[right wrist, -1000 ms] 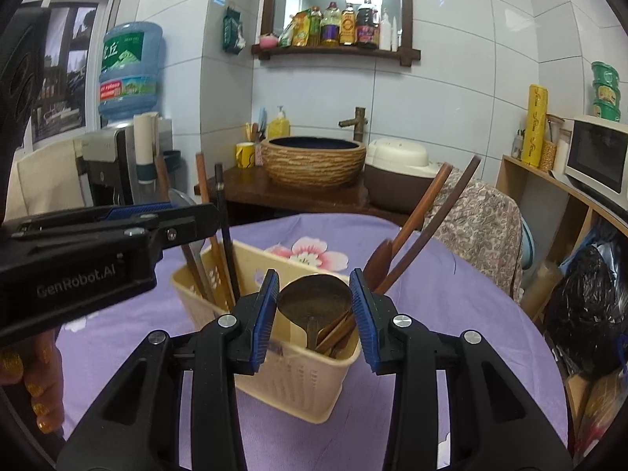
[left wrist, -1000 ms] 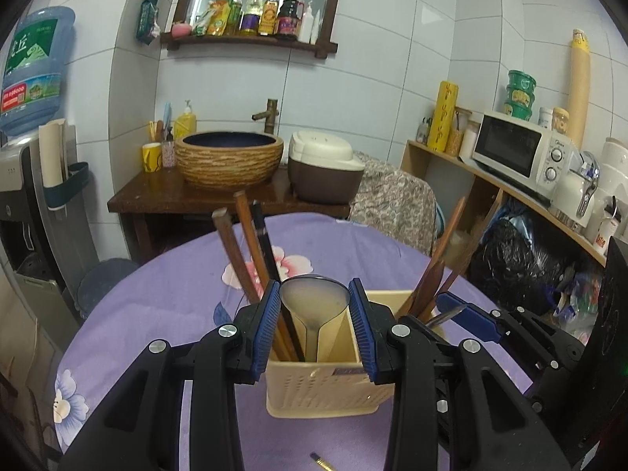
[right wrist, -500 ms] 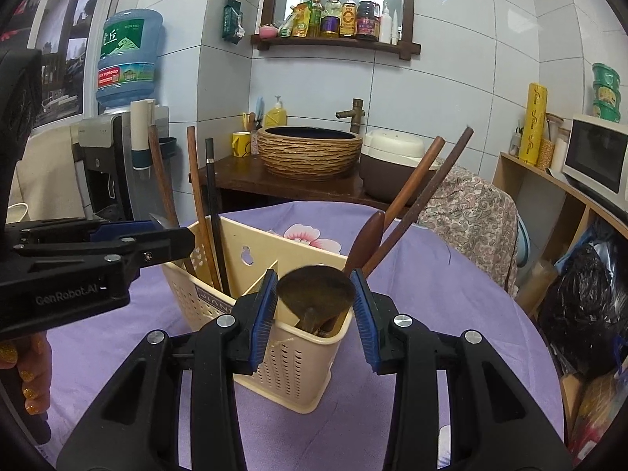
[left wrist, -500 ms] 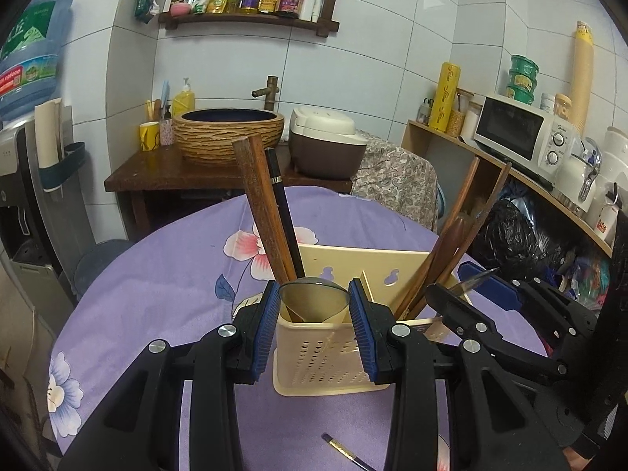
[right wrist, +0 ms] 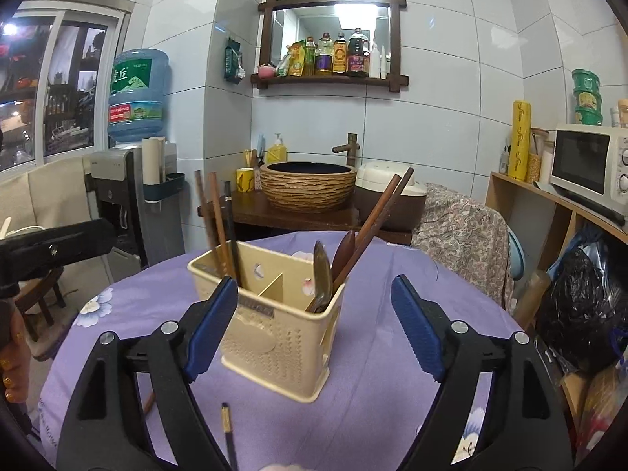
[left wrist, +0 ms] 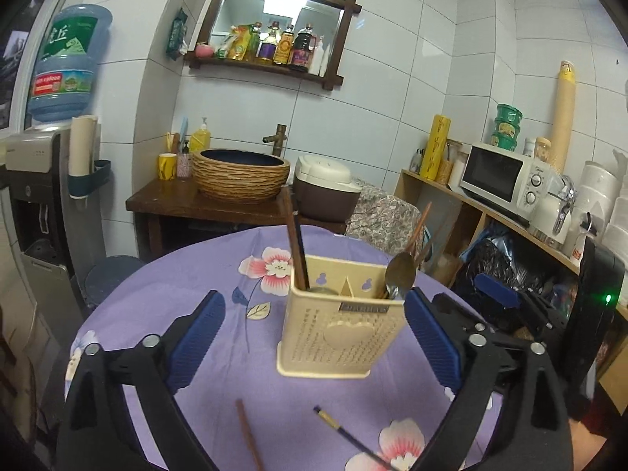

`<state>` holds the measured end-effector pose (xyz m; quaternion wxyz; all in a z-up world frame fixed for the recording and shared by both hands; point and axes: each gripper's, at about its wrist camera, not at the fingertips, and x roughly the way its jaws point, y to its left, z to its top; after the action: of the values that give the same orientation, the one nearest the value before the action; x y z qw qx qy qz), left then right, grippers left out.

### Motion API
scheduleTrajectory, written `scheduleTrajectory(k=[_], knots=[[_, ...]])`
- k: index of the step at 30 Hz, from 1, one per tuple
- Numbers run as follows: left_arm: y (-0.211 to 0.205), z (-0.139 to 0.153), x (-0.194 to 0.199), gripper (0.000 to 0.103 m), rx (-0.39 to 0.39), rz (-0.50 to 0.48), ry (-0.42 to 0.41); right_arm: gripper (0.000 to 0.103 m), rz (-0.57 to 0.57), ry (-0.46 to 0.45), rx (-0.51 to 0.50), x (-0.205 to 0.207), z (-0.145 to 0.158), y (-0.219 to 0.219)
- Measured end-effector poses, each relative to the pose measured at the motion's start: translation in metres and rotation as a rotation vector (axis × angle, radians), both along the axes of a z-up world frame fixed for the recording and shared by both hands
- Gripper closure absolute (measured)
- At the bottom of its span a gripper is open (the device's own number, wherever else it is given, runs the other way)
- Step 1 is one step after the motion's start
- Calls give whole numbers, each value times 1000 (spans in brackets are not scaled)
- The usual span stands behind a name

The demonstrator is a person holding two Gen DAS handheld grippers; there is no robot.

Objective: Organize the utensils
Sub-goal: 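Open both tools to release the spoons and withdraw, then grasp the black-and-gold chopstick with right tool while left tool grasps the brown chopstick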

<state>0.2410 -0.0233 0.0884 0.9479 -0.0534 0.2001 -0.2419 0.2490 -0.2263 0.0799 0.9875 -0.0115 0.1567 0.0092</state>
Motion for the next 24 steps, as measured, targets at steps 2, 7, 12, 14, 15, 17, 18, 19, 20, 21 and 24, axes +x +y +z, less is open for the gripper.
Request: scheduleTrajectory(k=[2,7,12,14,15,17,18,19,20,21,24], knots=[[7,-9,-10,6,21,28,17,23,19,31,15,-11,-4,0],[27,-40,-21,6,95,124,80,23,42,120,14,-31,-27,4],[48,-75,-23,6,113,189,208,23,39,254,53,-35,-64,1],[52,-86,-25,6,118,200,233,23,40,287,44,-34,-77,3],[52,-91,-26,7,123,208,243,23,47,304,36,-34,-84,6],[53,-100,-27,10,130,210,264,23,73,352,14,-30,-97,14],[52,-105,-26,15,130,205,285,23,95,384,-3,-25,-104,19],[52,-110,-25,20,128,201,303,24,121,413,-18,-21,-110,25],[52,-113,-26,22,126,198,313,27,139,433,-27,-16,-114,29],[51,-117,-26,22,126,196,325,31,159,456,-37,-9,-119,34],[48,-125,-29,24,134,192,343,45,211,528,-52,14,-132,46]])
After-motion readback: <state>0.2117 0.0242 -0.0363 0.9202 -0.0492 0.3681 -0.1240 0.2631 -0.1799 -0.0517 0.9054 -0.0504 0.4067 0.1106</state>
